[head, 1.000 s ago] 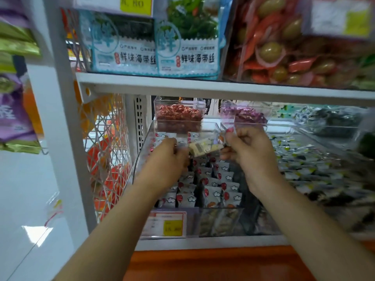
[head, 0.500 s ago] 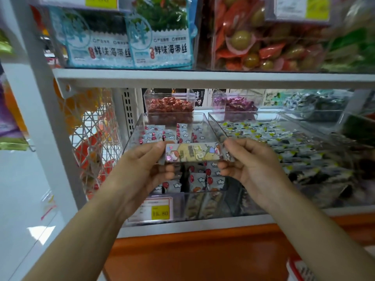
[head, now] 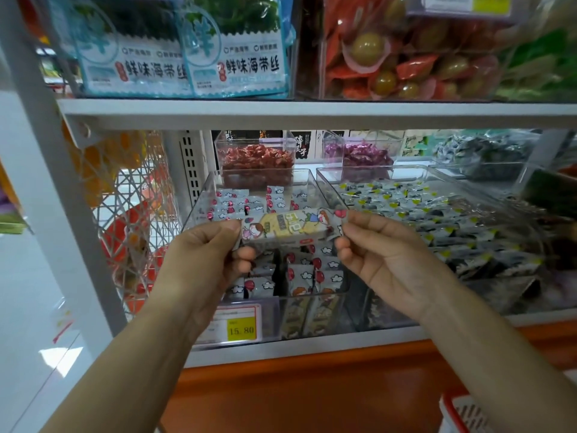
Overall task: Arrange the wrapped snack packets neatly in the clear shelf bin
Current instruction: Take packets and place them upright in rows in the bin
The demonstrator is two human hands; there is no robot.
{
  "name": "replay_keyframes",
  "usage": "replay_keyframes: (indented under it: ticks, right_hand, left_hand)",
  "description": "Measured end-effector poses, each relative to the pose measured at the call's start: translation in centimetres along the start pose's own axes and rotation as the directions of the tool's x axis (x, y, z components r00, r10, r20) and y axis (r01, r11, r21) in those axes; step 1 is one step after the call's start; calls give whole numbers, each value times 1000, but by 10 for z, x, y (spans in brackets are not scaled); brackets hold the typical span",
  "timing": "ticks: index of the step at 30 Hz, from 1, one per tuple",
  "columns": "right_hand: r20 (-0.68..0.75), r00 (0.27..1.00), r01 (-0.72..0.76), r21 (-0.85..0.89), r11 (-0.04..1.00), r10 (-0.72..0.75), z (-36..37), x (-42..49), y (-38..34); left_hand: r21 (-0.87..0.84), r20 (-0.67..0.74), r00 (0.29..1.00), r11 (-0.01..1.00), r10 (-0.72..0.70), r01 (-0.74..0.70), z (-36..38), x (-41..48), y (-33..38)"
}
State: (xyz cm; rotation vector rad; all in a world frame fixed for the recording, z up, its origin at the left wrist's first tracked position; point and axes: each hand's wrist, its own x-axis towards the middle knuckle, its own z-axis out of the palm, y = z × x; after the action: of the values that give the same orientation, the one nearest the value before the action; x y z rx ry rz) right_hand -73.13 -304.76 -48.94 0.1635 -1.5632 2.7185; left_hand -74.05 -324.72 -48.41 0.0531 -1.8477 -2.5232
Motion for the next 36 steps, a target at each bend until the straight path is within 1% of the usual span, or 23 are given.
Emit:
replay_keyframes:
  ticks: [2,3,5,6,7,10,13,17,18,19,22,25,27,30,32,33,35,36]
  right_hand:
    - [14,999,42,-74,996,-41,-2,-1,-1]
    - [2,996,88,-163,983,-89,-4,-1,0]
    - [-37,973,197,-398,896,-230,-5,-1,2]
    - [-46,954,239,-480,844,-297,-5,-1,4]
    - [-49,936,273,-523,808,-348,-5,-1,5]
    - [-47,902,333,-559,760,-430,-6,0,9]
    - [-50,891,341,-583,738,-452,-5,0,10]
    - [23,916,337,-585,737,-401,0,-2,13]
    - [48,918,347,-578,739,-395,1,-3,13]
    - [69,914,361,-590,722,-400,2,-4,14]
    - [127,896,395,-667,631,-426,4,-6,17]
    - [115,887,398,-683,613,-448,7,-7,16]
    - [89,866,403,-705,584,-492,7,-7,16]
    - [66,824,419,-740,526,-563,6,-6,15]
    - [44,819,411,-741,531,-572,5,-6,15]
    - [36,821,408,-736,541,-570,4,-6,15]
    - [25,827,404,-721,563,-562,4,-6,15]
    - [23,829,402,-718,568,-558,4,-6,15]
  left_hand:
    - [-35,31,999,999,-22,23,-1,1,2]
    - [-45,58,998,999,-25,28,-2,1,3]
    - [-33,117,993,999,-11,15,-4,1,4]
    - [-12,138,990,1000,2,-1,-5,2,4]
    - [12,153,988,1000,19,-21,-6,1,5]
    - [26,229,973,998,41,-49,-7,0,5]
    - [8,315,949,1000,21,-25,-4,-4,6]
    - [201,267,959,967,99,-156,-4,-2,0]
    - [227,260,959,958,114,-175,-4,-2,-1]
    - [239,266,956,953,122,-188,-3,-2,-1]
    - [255,297,945,941,141,-221,0,-4,-2]
    - [280,322,935,929,147,-242,2,-6,-2]
    - [332,347,921,896,174,-295,2,-8,-1]
    - [399,391,887,824,245,-404,6,-11,-3]
    - [454,423,849,737,316,-500,7,-12,-6]
    - [500,454,820,661,350,-559,8,-13,-7]
    - [594,544,736,435,403,-677,8,-15,-9]
    - [614,589,689,321,422,-721,8,-14,-9]
